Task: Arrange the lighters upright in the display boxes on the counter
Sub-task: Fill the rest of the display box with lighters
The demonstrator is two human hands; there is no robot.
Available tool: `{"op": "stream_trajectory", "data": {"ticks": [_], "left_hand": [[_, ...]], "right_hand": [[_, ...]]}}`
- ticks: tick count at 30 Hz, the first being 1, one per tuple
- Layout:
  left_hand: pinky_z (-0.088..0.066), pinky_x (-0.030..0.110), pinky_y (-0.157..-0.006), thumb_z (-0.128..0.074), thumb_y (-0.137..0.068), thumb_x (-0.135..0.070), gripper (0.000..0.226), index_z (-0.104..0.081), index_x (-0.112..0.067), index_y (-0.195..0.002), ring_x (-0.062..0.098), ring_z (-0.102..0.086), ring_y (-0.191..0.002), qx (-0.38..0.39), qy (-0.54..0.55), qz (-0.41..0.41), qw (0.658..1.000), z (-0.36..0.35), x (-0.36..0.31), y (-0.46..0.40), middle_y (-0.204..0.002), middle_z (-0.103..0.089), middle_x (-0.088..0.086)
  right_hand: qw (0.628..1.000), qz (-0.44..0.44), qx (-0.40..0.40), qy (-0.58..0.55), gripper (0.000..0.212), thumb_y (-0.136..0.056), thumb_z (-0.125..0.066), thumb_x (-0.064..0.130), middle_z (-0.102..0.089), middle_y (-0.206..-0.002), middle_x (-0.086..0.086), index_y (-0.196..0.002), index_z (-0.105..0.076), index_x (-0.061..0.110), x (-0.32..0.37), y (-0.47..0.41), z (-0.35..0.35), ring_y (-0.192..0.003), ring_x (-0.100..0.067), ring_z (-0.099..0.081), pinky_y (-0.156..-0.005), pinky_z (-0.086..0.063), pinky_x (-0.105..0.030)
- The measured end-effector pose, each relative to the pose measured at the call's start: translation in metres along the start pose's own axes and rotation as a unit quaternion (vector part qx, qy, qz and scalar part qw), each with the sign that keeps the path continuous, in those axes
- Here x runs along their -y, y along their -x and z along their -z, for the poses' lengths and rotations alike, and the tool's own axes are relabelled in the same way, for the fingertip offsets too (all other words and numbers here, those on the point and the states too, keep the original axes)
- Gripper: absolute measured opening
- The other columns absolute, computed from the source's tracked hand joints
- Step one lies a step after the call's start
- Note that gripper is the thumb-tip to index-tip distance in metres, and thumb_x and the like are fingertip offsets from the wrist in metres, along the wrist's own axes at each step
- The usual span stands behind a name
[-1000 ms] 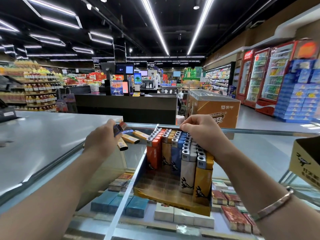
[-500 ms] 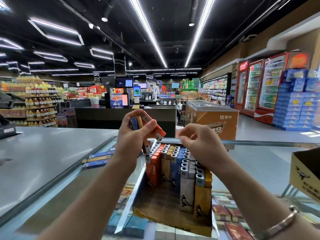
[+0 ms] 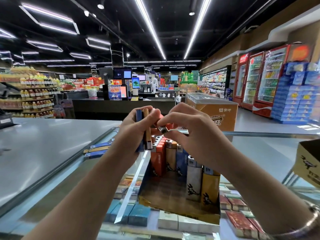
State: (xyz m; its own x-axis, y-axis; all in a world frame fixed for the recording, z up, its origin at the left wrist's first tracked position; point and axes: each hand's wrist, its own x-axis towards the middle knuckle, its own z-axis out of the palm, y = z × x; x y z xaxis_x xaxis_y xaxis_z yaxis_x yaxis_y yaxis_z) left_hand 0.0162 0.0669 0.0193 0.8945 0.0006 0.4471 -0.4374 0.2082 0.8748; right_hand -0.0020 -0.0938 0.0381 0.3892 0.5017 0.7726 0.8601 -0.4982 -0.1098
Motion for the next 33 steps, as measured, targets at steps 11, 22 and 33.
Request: {"op": "stream_trajectory", "data": {"ticks": [11, 22, 33], "left_hand": [[-0.043, 0.023, -0.042, -0.071, -0.075, -0.025, 0.037, -0.056, -0.017, -0.108, 0.007, -0.049, -0.048, 0.016, -0.191, 0.159, 0.968, 0.042, 0.005, -0.011, -0.084, -0.059, 0.010], [-0.041, 0.020, -0.041, -0.053, -0.092, -0.020, 0.010, -0.057, -0.011, -0.093, 0.006, -0.051, -0.046, 0.105, -0.279, 0.202, 0.933, 0.037, 0.021, -0.010, -0.057, -0.062, -0.006], [-0.045, 0.020, -0.045, -0.061, -0.088, -0.027, 0.014, -0.061, -0.014, -0.092, 0.006, -0.055, -0.051, 0.129, -0.280, 0.215, 0.927, 0.043, 0.019, -0.010, -0.064, -0.068, -0.006]], "right_hand": [[0.955, -0.128, -0.136, -0.231, 0.021, -0.086, -0.061, 0.005, -0.068, -0.080, -0.001, -0.086, -0.060, 0.025, 0.001, -0.003, 0.011, -0.070, -0.019, -0.068, -0.065, -0.058, -0.030], [0.992, -0.082, 0.091, -0.044, 0.012, -0.085, -0.066, 0.019, -0.067, -0.079, 0.007, -0.097, -0.067, 0.018, 0.013, 0.002, -0.003, -0.067, 0.000, -0.060, -0.069, -0.052, -0.014], [0.985, -0.076, 0.154, -0.015, 0.012, -0.085, -0.066, 0.020, -0.059, -0.069, 0.010, -0.097, -0.067, 0.018, 0.013, 0.002, -0.004, -0.059, 0.001, -0.055, -0.063, -0.051, -0.016]]}}
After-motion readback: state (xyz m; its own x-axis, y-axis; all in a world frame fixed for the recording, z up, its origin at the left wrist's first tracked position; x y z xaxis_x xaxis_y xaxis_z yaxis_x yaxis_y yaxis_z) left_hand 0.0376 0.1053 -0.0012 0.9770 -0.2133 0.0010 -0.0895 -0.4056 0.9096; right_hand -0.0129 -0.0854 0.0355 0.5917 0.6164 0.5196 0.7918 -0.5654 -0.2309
